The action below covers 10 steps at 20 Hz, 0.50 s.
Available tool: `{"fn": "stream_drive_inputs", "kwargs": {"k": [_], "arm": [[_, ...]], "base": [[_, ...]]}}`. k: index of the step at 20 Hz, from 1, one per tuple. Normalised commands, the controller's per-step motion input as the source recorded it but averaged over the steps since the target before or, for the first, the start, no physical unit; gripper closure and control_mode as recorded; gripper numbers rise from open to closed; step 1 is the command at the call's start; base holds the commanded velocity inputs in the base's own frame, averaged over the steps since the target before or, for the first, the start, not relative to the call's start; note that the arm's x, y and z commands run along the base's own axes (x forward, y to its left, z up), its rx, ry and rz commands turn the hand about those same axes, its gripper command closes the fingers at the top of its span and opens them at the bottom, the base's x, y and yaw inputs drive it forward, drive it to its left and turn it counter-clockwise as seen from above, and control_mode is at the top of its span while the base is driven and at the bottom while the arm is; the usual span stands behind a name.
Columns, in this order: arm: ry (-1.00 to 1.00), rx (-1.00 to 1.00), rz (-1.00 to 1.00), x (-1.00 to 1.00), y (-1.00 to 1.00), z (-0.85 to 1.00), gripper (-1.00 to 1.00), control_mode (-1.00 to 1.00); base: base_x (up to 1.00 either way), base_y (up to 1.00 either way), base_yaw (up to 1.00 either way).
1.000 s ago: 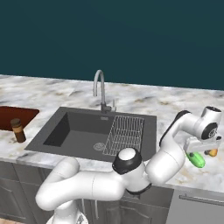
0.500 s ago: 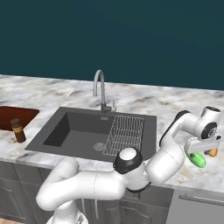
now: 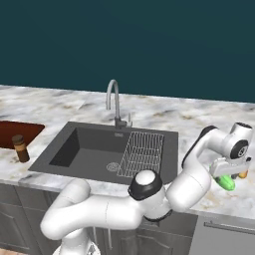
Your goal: Pick up all produce items and place them in the sink. Turn on the sink faucet to wash them. Then turn the sink off and put them in the tray.
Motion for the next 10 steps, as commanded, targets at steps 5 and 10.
{"fn": "stream_drive_inputs", "kwargs": {"k": [5,10], "arm": [[0.00,-0.01,0.04,-0.25,0.27,-0.19,-1.00,-1.00],[0.00,-0.03,0.06,-0.05,0.31,-0.27,-1.00,-1.00]], "base": [[0.00,0.00,0.00],[0.00,0.00,0.00]]}}
